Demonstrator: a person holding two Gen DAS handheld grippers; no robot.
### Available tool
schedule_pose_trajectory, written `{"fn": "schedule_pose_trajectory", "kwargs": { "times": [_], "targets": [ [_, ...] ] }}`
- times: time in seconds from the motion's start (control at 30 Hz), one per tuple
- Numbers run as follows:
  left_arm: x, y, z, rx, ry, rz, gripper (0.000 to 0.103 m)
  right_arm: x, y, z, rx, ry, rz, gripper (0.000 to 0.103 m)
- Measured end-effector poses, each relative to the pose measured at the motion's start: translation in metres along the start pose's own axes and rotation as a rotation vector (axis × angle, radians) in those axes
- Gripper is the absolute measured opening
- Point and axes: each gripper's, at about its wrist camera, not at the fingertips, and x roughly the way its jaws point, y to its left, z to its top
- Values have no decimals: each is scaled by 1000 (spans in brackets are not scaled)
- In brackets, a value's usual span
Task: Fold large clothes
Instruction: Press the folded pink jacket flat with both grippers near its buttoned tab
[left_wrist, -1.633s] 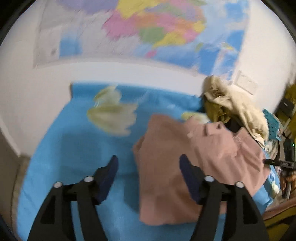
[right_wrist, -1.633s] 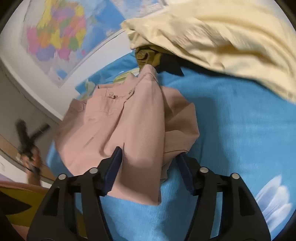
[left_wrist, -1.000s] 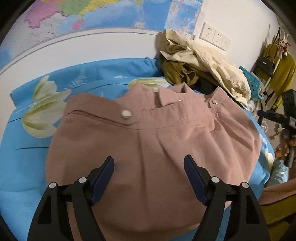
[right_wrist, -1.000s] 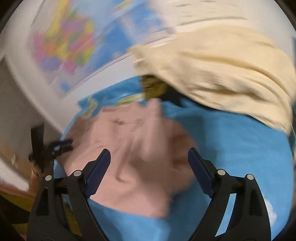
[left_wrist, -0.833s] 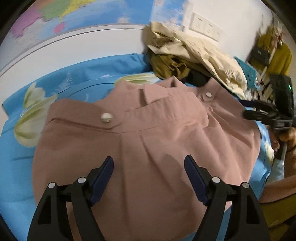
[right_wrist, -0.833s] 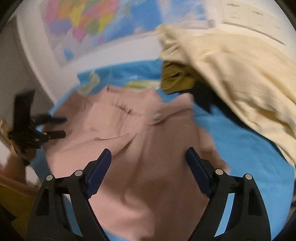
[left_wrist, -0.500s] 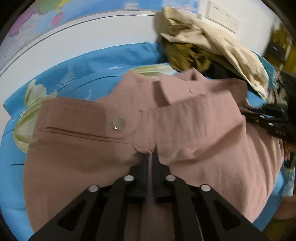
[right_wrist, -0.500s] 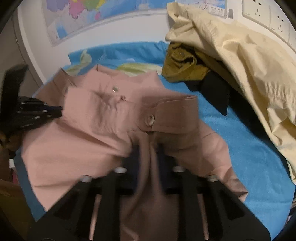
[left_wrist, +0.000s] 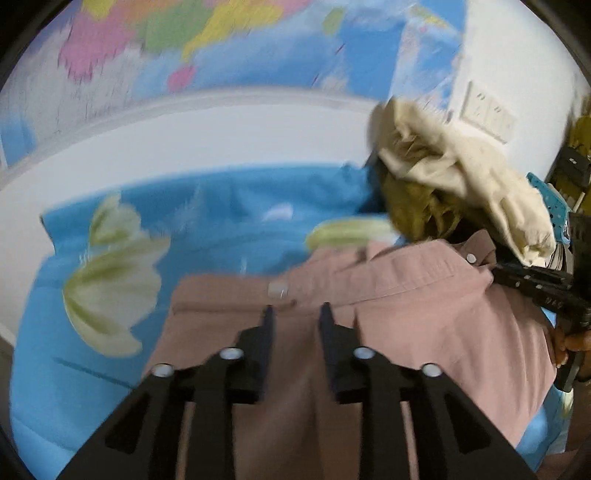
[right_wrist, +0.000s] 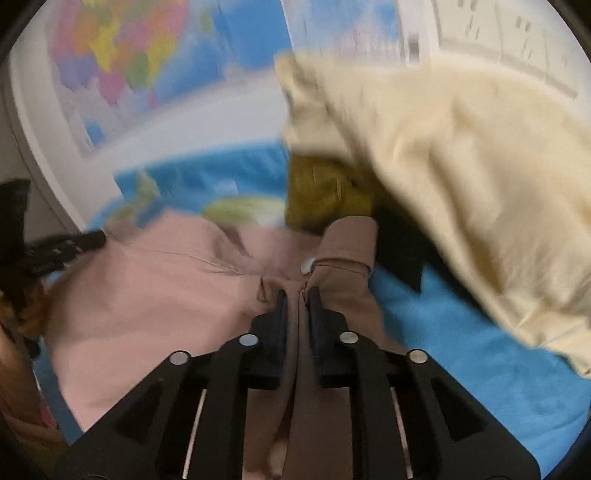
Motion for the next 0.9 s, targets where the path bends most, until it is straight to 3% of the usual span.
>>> {"fn": "schedule_pose_trajectory", "kwargs": {
  "times": [0.13,0.2,0.27,0.57,0.8,0.9],
  "targets": [
    [6,18,-15,-6,26,43,33,10,-4,-6,4,11,-15,29],
    [5,25,-18,-14,17,30,39,7,-6,-5,14,0,-19,41],
    [4,28,-20,-8,7,45,45,1,-8,-7,26,-11,-12,47],
    [-11,19,-27,31,-35,134,52,-57,-8,-25,39,-87,53,49],
    [-10,20,-34,30,-32,146,53,-25,-26,-39,73,-18,-9,49],
    [-7,23,-36,25,-23,147,54,-16,-37,-40,118,-14,8,50]
  ]
}}
